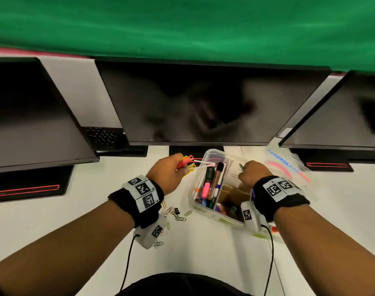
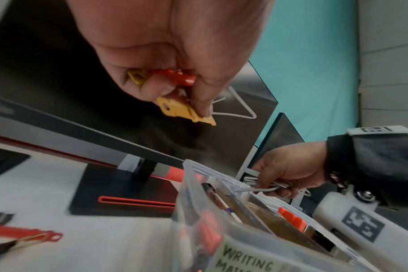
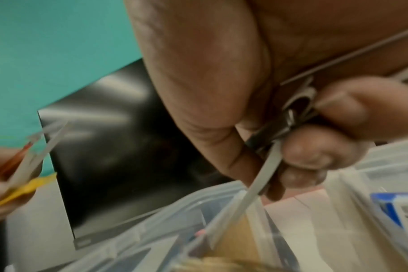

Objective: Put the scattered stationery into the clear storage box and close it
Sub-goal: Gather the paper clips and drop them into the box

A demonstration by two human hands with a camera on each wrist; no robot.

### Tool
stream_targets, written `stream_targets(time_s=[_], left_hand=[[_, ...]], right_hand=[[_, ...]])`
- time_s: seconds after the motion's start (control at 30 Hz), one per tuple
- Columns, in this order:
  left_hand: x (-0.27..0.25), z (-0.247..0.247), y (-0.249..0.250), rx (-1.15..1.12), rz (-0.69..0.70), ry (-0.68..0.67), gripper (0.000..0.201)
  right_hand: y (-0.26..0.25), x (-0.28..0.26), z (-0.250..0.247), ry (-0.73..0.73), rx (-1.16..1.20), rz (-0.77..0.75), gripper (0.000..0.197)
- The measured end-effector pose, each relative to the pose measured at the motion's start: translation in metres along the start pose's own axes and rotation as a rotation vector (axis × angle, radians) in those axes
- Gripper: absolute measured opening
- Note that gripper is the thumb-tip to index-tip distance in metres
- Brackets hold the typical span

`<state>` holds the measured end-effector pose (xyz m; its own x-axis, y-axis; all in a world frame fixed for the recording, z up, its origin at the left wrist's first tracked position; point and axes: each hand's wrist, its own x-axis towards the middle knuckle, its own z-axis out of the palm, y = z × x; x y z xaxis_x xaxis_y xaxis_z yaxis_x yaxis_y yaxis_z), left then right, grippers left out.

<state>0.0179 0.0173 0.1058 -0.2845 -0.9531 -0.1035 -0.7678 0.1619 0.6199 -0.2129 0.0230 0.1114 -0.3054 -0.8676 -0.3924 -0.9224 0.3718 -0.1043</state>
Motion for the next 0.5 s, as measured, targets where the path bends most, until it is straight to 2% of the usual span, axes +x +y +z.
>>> stream_targets(time_s=[0.23, 0.37, 0.5], left_hand=[[0.022, 0.032, 0.045, 0.161, -0.021, -0.064, 0.009], [0.031, 0.048, 0.065, 0.317, -0.036, -0.057, 0.027], [0.039, 0.061, 0.083, 0.393, -0.015, -0.105, 0.036]], right_hand=[[0.009, 0.016, 0.002, -0.058, 0.051, -0.055, 0.03], [0.023, 0.028, 0.0, -0.13, 0.33, -0.03, 0.034], [0.039, 0.026, -0.003, -0.129, 0.376, -0.066, 0.033]])
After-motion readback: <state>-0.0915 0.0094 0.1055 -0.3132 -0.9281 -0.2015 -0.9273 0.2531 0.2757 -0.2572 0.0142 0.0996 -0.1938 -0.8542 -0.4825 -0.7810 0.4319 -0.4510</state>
